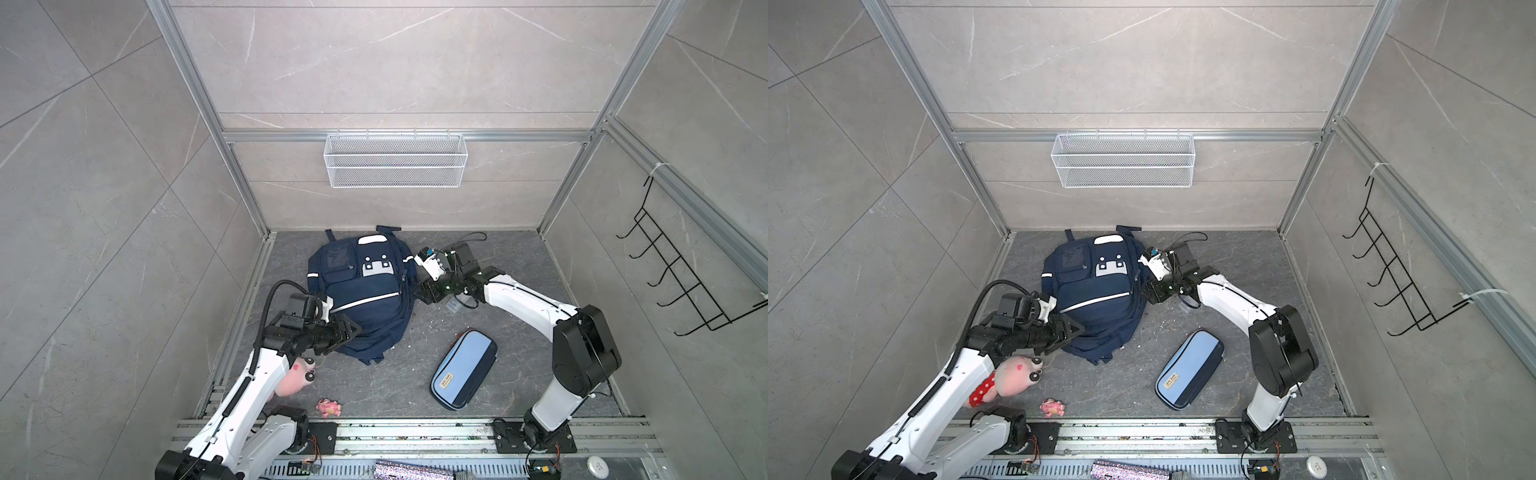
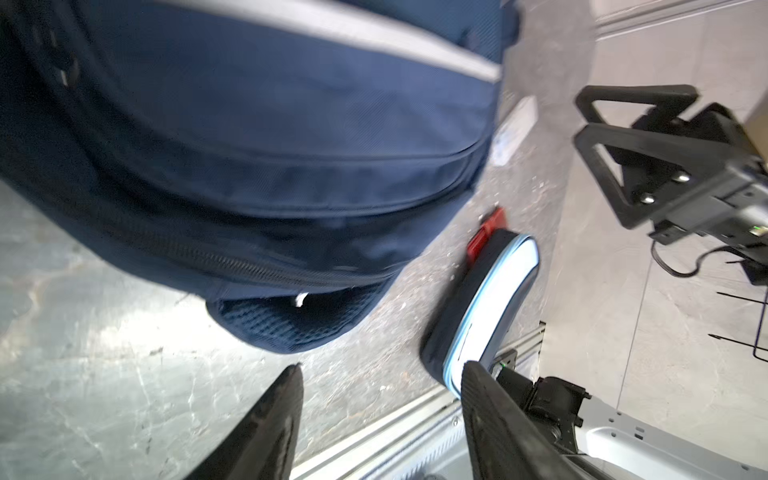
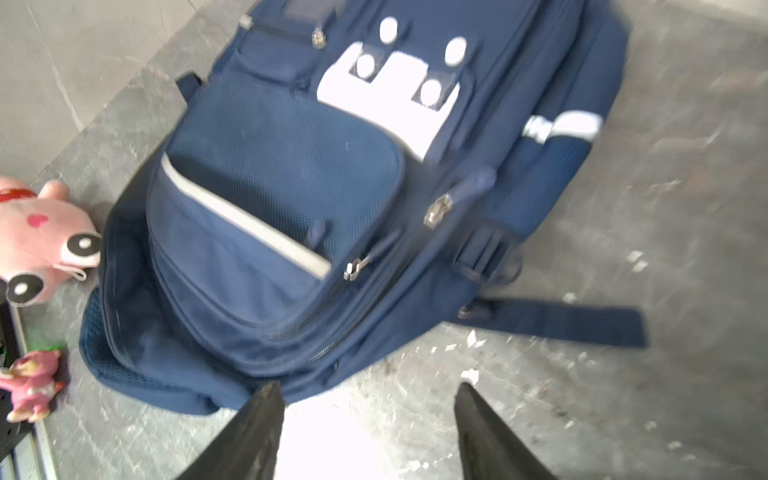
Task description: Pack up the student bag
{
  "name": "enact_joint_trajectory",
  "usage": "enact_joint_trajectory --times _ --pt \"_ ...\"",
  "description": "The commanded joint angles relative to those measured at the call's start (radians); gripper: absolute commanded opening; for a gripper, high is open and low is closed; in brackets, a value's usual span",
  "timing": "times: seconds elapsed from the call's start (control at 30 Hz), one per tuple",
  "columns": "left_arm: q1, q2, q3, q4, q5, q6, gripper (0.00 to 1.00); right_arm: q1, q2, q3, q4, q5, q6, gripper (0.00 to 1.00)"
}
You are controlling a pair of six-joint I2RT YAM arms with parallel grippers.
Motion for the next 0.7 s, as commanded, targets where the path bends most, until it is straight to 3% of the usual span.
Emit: enact_joint_trajectory --times 0.0,0.13,0.33,0.5,0.67 --pt "-0.005 0.002 0.058 -0.102 -0.051 0.119 0.63 0.004 0.057 0.134 -0.093 0.048 -0.088 0.67" --pt "-0.005 0.034 0.093 -0.068 -0.031 0.126 0.62 0.001 0.219 0.369 -0.259 0.041 -0.203 0.65" --pt "-0.005 0.126 0.172 -0.053 0.066 0.111 0.61 -0.043 0.556 0.867 -0.666 -0.119 -0.380 0.66" --pt "-0.006 0.152 0.220 -0.059 0.070 0.089 0.61 -0.066 0.679 1.046 -0.703 -0.163 -0.367 0.72" --pt "-0.005 0.175 0.253 -0.066 0.072 0.074 0.61 -0.060 0.755 1.116 -0.720 -0.208 -0.362 0.69"
